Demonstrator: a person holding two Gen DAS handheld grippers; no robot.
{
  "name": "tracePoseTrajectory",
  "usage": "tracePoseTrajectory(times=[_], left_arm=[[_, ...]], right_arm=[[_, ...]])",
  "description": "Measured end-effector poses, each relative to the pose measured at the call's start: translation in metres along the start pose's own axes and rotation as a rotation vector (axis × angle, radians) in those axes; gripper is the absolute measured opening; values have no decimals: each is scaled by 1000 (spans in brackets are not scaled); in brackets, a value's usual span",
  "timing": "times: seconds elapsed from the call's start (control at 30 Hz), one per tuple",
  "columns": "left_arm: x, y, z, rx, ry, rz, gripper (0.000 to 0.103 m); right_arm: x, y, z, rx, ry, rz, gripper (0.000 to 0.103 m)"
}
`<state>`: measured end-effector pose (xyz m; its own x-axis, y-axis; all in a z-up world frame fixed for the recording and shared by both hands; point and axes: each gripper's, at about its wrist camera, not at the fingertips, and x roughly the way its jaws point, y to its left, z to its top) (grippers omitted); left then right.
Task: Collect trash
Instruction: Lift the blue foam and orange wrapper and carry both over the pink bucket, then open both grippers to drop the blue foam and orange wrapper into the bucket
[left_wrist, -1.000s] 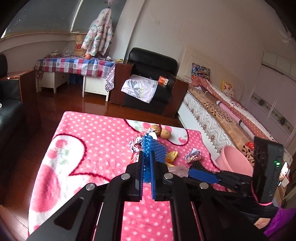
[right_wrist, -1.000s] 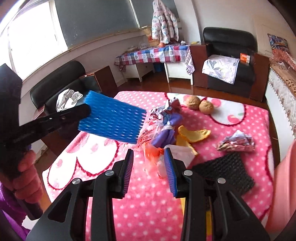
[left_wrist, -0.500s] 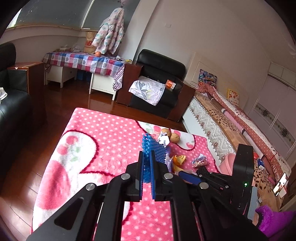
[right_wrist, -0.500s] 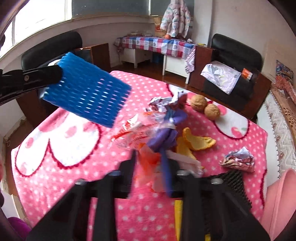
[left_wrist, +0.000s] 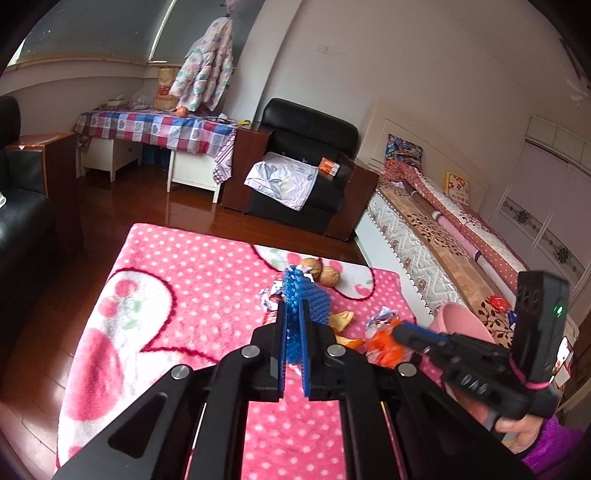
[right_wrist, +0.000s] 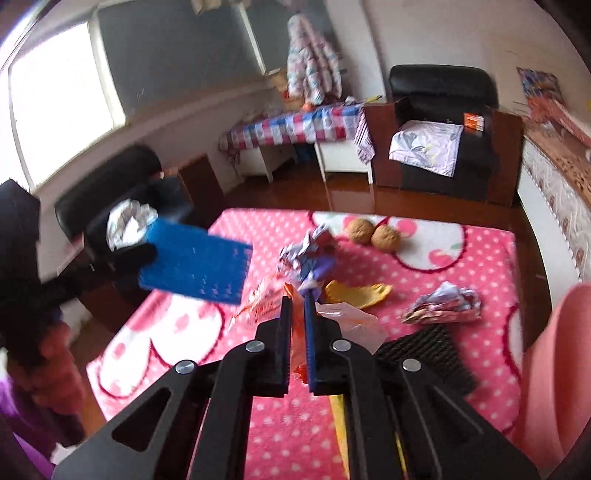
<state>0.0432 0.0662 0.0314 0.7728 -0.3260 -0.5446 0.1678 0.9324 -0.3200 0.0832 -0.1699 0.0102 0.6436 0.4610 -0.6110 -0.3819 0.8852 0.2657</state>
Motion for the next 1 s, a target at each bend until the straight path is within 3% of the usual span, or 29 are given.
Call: tracePoseTrajectory(times=[0.37,1.0], left_arm=[[13,-63,5,100,14,-81,5],[69,-223,-19,359,117,-274,5]], right_arm=[[-71,-67,-3,160,-144,-105,7],[-144,-178,-55,408,-254,-319,7]])
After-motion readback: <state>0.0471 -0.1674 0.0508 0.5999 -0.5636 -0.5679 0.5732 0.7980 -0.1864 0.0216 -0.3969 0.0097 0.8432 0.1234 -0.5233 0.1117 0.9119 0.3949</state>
